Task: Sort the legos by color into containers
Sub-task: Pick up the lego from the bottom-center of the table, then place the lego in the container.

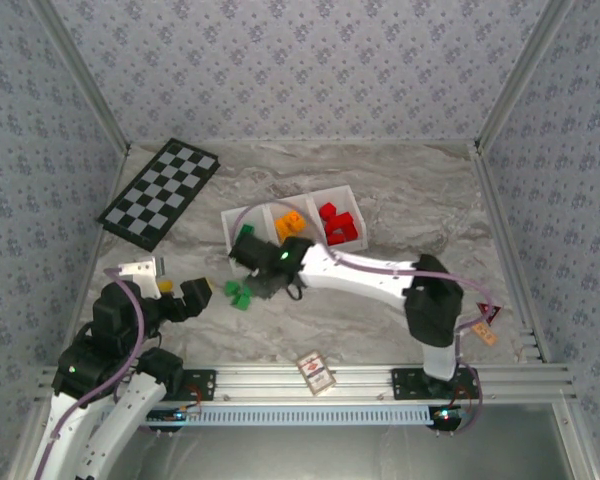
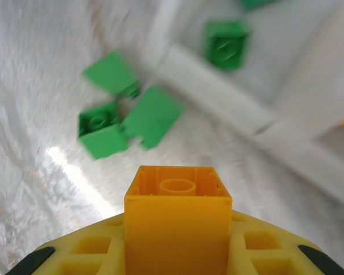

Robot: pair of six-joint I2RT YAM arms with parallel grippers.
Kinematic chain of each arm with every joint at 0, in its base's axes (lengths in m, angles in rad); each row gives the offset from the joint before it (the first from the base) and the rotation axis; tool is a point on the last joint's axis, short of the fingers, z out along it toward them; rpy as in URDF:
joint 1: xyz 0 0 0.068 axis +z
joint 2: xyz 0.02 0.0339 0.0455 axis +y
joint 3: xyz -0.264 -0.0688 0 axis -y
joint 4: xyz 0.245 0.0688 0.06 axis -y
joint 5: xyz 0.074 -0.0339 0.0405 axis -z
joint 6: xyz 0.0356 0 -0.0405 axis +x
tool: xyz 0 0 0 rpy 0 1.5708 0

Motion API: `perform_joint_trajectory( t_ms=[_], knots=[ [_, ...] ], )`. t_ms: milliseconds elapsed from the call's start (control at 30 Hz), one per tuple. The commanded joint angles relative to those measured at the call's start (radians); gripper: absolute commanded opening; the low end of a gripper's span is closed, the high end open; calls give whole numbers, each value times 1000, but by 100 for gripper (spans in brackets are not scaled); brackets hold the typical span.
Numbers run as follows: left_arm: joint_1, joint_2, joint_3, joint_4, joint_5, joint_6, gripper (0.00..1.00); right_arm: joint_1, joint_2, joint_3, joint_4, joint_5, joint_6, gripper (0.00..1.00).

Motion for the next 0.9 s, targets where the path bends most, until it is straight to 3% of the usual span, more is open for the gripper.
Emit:
perform_joint_trajectory(
  t_ms=[0, 233, 533, 867],
  knots=[
    [-4, -11, -6, 8, 6, 8, 100, -89, -26, 50, -45, 41, -66, 28],
    [-3, -10, -6, 9, 8, 8, 100, -265, 117, 237, -34, 17, -134, 28],
    [-4, -11, -5, 5, 5, 3, 100, -373, 304, 420, -47, -60, -139, 33],
    [-5, -8, -5, 4, 2, 0, 100, -390, 332, 433, -38, -101, -120, 57]
  ],
)
